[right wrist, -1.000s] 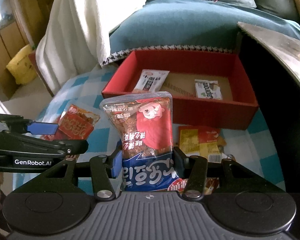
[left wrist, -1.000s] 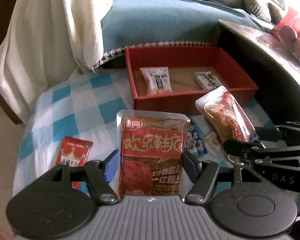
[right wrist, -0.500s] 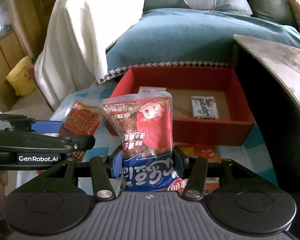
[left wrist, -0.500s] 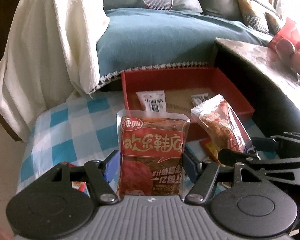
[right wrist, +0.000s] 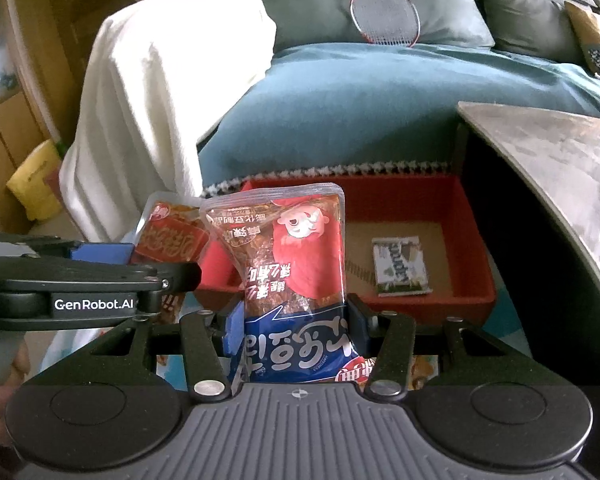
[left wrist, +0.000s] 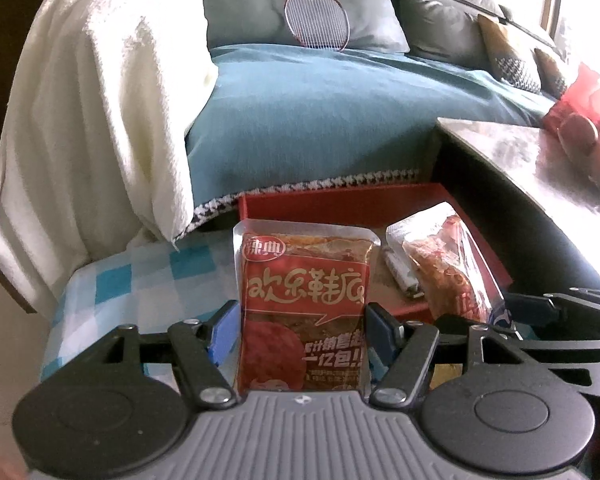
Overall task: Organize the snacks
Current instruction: 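Lift both bags and carry them toward the red box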
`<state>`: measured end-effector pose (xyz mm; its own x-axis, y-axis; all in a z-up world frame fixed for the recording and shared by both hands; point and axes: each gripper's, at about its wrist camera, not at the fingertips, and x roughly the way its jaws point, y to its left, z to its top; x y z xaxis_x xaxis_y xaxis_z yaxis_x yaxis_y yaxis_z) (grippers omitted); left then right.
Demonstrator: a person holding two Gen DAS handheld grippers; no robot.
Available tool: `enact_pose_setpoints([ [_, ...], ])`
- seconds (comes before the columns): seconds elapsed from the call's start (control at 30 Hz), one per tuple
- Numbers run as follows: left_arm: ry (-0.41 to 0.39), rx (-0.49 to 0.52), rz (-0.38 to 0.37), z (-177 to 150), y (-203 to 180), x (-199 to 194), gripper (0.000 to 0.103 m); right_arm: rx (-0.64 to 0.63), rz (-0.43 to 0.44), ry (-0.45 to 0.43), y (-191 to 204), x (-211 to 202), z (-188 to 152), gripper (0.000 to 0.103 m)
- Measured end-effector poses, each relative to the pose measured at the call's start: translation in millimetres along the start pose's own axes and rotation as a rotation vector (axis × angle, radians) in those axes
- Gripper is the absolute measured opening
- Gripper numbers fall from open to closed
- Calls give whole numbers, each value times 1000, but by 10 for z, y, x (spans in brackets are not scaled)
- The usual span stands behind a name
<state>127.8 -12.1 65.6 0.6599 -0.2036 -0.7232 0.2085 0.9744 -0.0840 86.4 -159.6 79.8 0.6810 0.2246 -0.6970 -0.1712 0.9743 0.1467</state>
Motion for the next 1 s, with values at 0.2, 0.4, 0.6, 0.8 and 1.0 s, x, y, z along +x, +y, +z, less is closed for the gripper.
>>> enact_pose_setpoints([
  [0.2,-15,3,11,143,-41,106,61,6,-13,-12,-69,75,119,59],
  [0.4,-24,1,25,275,-56,226,61,8,-24,-26,-127,157,254,59],
  [0.6,-25,-1,39,381,-66,353,61,1,-33,-32,-180,248,376,59],
  [0.8,-31,-4,51,482,-84,467,60,6,-42,-33,-235,357,475,59],
  [1.0,-25,-2,65,564,-111,631,60,12,-50,-23,-323,483,552,59],
])
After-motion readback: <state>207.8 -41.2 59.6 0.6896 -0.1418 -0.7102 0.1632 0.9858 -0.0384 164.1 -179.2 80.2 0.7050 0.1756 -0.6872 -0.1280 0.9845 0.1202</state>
